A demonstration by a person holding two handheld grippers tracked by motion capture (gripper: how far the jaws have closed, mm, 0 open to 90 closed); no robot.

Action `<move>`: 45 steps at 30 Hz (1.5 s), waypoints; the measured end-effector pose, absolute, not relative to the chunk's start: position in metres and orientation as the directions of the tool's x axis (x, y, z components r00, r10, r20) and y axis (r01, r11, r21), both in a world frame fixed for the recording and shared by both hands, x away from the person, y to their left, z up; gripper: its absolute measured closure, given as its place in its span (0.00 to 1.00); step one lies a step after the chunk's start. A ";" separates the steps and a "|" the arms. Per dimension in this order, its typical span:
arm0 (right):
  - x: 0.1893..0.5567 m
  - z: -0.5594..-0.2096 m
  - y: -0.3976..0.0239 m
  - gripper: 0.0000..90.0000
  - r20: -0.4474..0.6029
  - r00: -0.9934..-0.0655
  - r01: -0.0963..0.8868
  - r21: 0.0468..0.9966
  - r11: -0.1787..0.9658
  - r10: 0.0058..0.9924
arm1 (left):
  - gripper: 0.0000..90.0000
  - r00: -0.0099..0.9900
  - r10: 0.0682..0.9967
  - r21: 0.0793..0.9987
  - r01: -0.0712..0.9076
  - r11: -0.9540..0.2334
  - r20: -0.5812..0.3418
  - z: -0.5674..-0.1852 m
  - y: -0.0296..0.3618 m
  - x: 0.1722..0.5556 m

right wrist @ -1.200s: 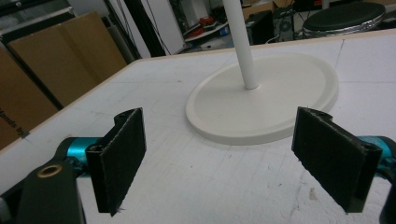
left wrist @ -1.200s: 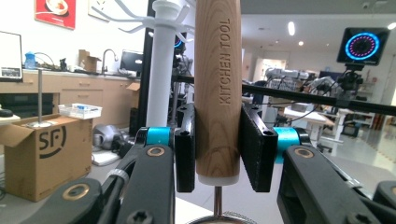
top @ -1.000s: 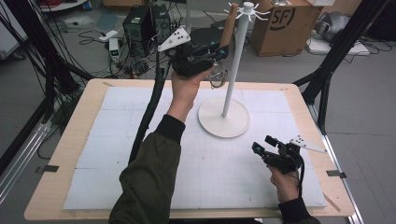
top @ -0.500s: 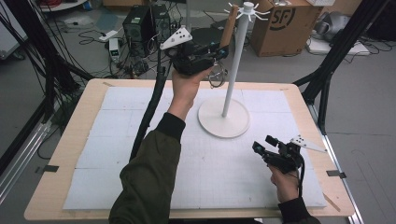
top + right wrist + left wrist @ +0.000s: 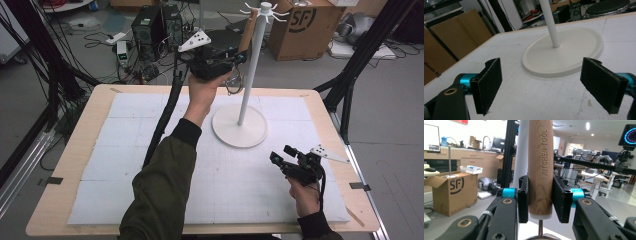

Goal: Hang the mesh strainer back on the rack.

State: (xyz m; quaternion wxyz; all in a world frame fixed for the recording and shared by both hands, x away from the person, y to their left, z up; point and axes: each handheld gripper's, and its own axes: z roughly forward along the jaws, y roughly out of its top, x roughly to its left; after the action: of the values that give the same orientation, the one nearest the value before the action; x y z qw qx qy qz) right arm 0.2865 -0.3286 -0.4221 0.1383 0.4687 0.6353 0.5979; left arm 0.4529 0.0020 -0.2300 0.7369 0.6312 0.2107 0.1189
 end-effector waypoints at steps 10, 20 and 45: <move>0.287 -0.423 -0.330 0.19 0.384 -0.519 0.427 0.890 -0.158 0.764 | 0.77 0.883 0.435 0.978 0.109 0.177 -0.178 -0.237 -0.005 0.458; 0.286 -0.422 -0.330 0.19 0.384 -0.522 0.428 0.890 -0.155 0.762 | 0.76 0.867 0.458 0.975 0.120 0.187 -0.195 -0.241 -0.010 0.461; 0.282 -0.421 -0.325 0.18 0.357 -0.531 0.401 0.905 -0.143 0.768 | 0.31 0.859 0.477 0.974 0.099 0.205 -0.188 -0.255 0.022 0.437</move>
State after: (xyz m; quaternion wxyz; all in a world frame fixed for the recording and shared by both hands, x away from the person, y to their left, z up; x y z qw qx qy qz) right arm 0.2824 -0.3253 -0.4205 0.1529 0.4593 0.6366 0.6003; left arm 0.4372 0.0221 -0.2551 0.7402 0.6175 0.2333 0.1277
